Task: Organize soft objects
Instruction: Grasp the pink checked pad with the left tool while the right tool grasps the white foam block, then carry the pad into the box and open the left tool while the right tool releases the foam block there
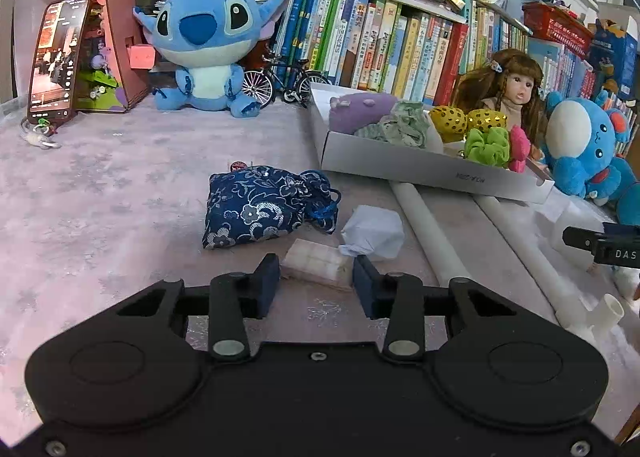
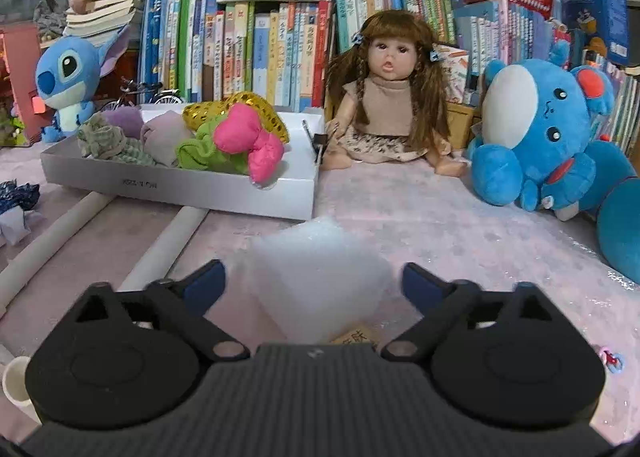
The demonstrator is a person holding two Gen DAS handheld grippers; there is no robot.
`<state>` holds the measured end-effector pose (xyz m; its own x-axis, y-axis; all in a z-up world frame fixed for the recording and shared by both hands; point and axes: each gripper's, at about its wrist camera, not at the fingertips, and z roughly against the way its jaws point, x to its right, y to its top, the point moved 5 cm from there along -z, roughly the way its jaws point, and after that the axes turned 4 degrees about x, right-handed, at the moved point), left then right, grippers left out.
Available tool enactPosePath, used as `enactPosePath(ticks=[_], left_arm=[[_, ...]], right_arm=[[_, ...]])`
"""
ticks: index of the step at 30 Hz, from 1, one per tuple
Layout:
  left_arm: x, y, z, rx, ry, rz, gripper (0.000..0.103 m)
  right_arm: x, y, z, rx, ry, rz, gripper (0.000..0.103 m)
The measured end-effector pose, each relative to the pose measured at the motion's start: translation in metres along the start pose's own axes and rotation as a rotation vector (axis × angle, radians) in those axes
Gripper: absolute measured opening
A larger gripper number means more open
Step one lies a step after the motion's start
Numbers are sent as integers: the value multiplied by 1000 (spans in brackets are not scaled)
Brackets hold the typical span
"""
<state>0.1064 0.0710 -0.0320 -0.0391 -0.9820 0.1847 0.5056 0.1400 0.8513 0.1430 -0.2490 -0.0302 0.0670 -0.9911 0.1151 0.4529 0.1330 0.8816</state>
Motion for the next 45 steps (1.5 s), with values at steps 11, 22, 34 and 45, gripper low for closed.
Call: enactPosePath(ticks=[11, 22, 34, 45], left_arm=[[11, 28, 17, 86, -23, -11, 38], [14, 43, 16, 127, -28, -12, 37], [21, 78, -4, 92, -47, 46, 37], [46, 152, -59, 82, -123, 81, 37]], right_arm=[[-2, 20, 15, 83, 11, -15, 72], [0, 40, 15, 115, 37, -82, 72], [-4, 71, 2, 114, 86, -132, 72], [0, 135, -51, 60, 127, -176, 72]])
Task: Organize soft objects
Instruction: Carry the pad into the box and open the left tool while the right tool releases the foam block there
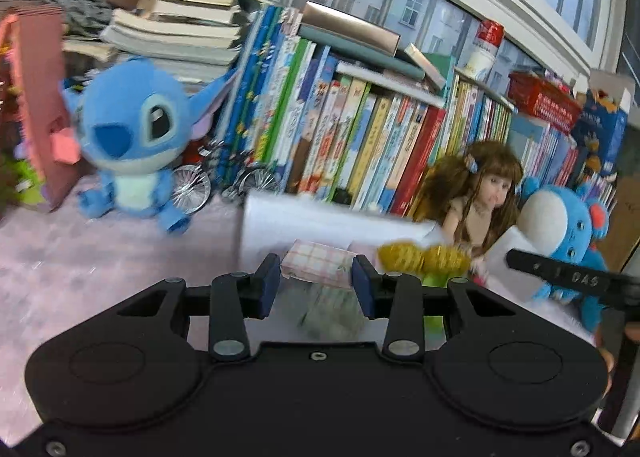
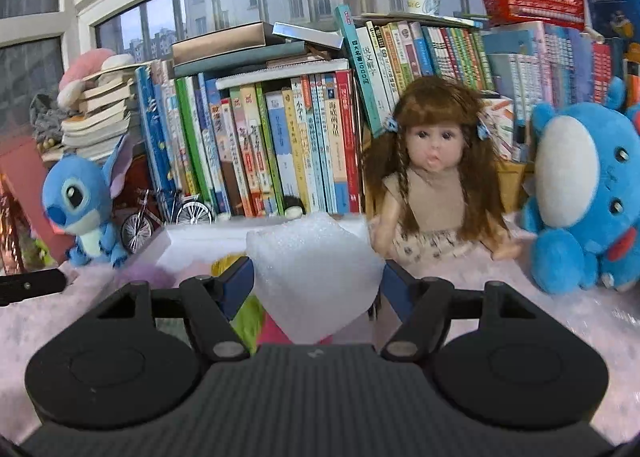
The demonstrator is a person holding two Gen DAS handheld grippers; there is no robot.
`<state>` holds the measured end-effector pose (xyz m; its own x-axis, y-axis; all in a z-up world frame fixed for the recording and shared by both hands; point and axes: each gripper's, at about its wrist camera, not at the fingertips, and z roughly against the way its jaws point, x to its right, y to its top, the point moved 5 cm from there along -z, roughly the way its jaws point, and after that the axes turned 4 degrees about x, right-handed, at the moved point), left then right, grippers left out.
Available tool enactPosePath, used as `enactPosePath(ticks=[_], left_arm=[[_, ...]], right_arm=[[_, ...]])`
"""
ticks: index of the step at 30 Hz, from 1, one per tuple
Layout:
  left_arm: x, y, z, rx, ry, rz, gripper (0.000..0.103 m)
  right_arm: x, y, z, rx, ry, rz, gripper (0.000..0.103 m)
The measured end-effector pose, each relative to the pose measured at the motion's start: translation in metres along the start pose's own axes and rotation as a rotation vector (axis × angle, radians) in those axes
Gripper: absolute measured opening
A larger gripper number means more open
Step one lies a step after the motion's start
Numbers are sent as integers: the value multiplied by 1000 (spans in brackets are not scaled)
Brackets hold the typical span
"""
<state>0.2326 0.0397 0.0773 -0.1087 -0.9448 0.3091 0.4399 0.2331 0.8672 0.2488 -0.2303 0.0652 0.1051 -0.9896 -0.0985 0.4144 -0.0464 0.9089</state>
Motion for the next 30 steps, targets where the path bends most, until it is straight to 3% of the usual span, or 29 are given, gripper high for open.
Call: enactPosePath(ticks=[6, 12, 22, 30], left_arm=[[11, 41, -76, -40, -13, 28, 38], [4, 35, -140, -125, 75, 41, 38], [-10, 11, -167, -194, 118, 28, 38], [-7, 3, -169, -201, 118, -5, 40]], right_arm=[[2, 28, -55, -86, 18, -74, 73], [5, 22, -97, -144, -41, -74, 73], [6, 19, -121, -157, -56, -60, 72], [11, 12, -121, -150, -26, -109, 83]])
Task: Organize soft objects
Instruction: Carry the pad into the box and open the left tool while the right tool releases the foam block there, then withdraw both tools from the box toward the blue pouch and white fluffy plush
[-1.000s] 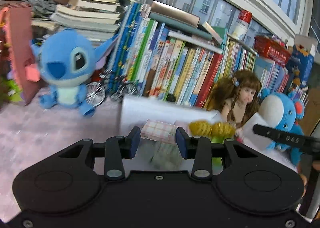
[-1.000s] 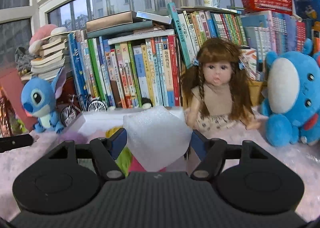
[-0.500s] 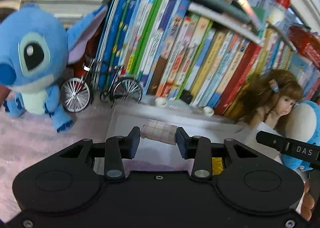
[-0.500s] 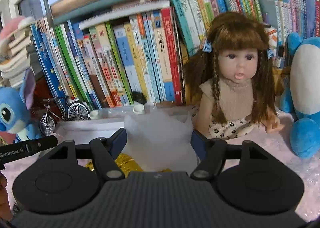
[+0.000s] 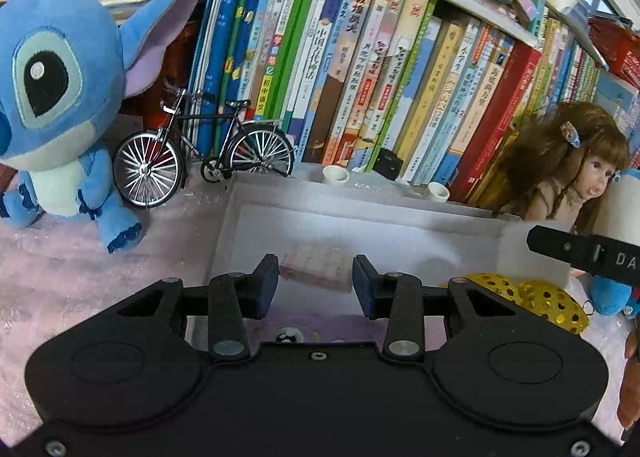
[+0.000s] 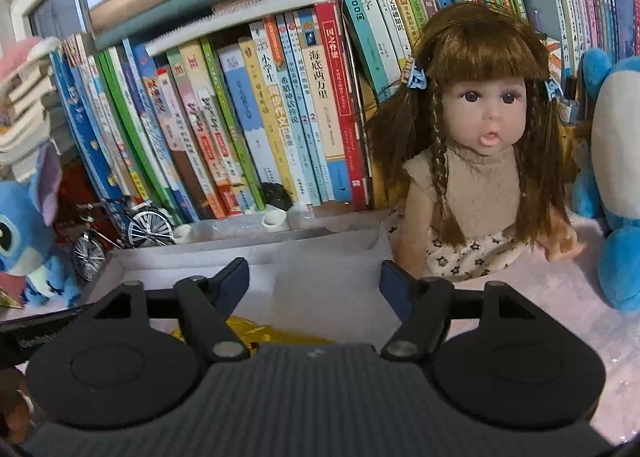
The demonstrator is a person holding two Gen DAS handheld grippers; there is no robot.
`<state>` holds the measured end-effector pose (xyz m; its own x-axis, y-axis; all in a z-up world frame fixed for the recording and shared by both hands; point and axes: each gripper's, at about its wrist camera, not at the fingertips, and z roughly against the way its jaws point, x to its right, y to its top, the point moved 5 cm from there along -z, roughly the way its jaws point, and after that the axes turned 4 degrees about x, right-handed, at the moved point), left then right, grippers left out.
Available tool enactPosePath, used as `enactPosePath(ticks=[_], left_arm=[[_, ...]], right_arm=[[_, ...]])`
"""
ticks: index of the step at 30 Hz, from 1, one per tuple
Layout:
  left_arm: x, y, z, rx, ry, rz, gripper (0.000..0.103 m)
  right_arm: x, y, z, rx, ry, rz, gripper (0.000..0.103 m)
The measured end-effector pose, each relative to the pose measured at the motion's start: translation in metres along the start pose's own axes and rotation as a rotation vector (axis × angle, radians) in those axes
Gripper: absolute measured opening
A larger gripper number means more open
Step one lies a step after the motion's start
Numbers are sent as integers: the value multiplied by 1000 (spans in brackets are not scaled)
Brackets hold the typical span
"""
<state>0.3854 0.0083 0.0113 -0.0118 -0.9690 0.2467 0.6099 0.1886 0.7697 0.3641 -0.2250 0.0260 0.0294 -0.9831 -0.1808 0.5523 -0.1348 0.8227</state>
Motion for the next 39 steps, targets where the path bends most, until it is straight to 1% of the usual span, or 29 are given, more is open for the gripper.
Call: enactPosePath(ticks=[2, 3, 5, 7, 8, 10, 15, 22, 25, 29, 34, 39], left_arm=[[2, 1, 4, 14, 0, -8, 48], [3, 1, 6, 20, -1, -10, 51], [4, 3, 12, 40, -1, -11, 69], [7, 4, 22, 83, -11, -22, 78], [8, 5, 28, 107, -16, -34, 82], [11, 5, 39, 133, -12, -51, 85], [16, -1, 64, 133, -29, -63, 88], [23, -27, 107, 162, -46, -140, 89], [19, -43, 130, 179, -75, -132, 91], [8, -65, 157, 188, -92, -108, 92], [-9, -92, 182, 221, -54, -125, 92], [-26, -114, 204, 300, 35, -149, 92]], right_arm=[[2, 1, 3, 8, 6, -9, 87], [2, 1, 5, 14, 8, -11, 88], [2, 2, 9, 24, 13, -14, 89], [1, 2, 15, 36, 21, -15, 90], [1, 2, 20, 47, 23, -9, 90], [-1, 1, 30, 69, 30, 6, 91], [-7, -1, 59, 119, 52, 55, 94], [-20, -17, 110, 208, 77, 166, 101], [-20, -30, 129, 244, 81, 197, 103], [-16, -51, 148, 262, 72, 229, 103], [-4, -78, 169, 264, 67, 202, 103], [4, -105, 184, 263, 32, 216, 103]])
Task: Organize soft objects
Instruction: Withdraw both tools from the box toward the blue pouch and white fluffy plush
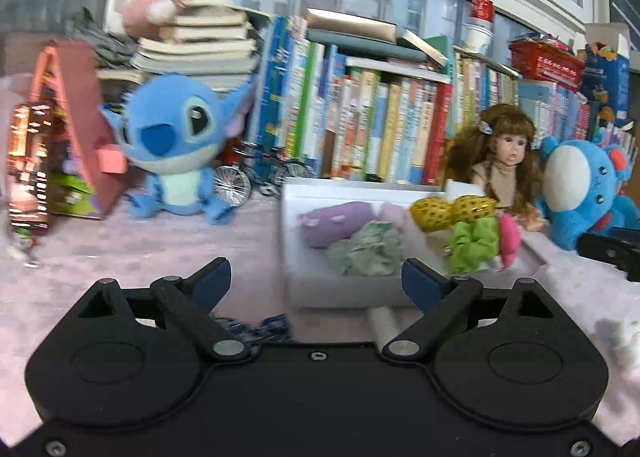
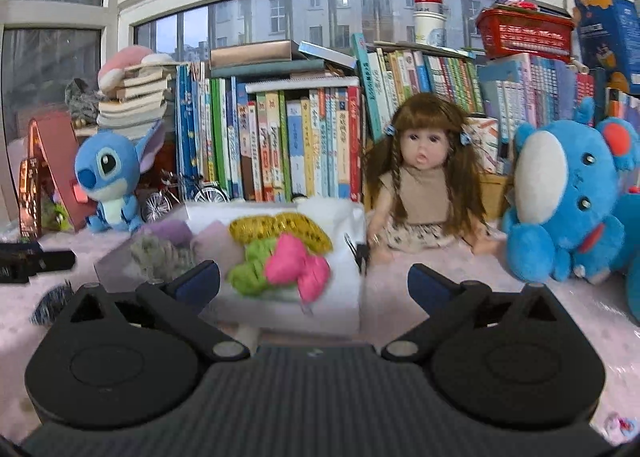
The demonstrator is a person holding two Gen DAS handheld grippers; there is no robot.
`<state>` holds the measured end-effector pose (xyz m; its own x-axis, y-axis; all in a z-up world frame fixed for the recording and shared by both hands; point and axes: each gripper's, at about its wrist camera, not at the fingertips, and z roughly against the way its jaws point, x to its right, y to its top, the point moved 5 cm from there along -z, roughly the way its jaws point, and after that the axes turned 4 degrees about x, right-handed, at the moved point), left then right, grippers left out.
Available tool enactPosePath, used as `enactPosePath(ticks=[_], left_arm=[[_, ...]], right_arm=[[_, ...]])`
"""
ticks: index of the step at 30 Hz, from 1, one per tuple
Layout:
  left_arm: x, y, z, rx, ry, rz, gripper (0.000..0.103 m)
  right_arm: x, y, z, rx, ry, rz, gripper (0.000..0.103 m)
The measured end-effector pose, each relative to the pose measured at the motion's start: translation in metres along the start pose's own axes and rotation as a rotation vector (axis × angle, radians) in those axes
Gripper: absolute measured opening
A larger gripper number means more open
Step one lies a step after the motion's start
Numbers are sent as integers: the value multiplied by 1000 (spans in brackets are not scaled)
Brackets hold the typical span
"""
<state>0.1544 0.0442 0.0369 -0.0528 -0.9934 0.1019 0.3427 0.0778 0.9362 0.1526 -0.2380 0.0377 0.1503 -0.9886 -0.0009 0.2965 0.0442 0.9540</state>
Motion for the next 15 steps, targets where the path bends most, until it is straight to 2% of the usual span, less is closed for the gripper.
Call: enactPosePath(ticks=[9, 15], left_arm=[[-16, -26, 22, 34, 76, -3, 92], [-23, -38, 24, 6, 92, 6, 93]], right_arm=[[-5, -37, 34, 2, -65, 57, 103], [-1, -52, 49, -2, -102, 44, 103]])
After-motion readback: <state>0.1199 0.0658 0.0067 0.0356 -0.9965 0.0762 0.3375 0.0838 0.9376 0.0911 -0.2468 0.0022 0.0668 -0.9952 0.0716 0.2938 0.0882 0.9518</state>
